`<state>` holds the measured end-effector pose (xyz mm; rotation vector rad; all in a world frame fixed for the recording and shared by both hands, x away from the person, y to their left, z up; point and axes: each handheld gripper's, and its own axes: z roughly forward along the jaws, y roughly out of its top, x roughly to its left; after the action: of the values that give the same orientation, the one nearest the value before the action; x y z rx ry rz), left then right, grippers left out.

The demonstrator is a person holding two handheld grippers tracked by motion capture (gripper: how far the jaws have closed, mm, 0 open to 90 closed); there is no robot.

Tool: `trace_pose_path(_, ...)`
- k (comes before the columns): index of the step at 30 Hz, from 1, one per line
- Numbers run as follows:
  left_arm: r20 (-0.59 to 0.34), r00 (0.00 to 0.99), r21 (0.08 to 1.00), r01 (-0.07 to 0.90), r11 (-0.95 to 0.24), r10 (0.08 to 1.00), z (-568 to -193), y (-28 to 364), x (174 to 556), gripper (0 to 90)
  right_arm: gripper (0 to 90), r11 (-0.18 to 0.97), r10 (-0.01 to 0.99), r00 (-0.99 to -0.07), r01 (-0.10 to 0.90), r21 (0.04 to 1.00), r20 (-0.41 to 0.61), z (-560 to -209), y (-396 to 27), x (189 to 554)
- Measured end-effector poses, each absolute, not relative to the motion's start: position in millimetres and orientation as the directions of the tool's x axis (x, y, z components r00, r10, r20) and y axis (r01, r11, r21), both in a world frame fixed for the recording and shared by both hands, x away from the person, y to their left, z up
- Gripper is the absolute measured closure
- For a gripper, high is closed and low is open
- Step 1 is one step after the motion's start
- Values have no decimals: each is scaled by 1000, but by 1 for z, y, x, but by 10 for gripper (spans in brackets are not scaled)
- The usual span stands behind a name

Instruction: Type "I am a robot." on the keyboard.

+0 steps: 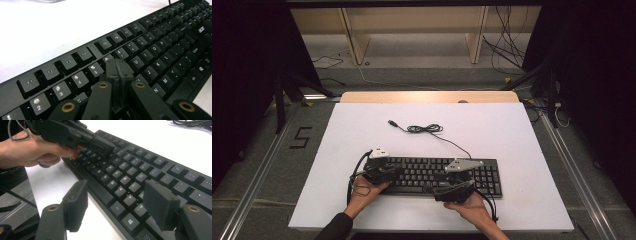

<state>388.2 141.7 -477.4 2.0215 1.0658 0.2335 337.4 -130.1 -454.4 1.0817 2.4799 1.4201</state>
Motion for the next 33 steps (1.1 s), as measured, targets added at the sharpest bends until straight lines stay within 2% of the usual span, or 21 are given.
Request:
trace_pose_path(7,-174,627,730,600,-327,760,-481,138,388,892,377,318,614,-746,534,783,259,-454,-131,337)
trace_pose_path(20,-198,616,742,602,-294,762,-478,142,387,888,377,322,613,-746,535,781,259,-456,-130,337)
trace_pose_path(33,-255,621,777,588,-225,741,-463,154,378,710,377,310,624,-737,538,784,260,-456,-132,340)
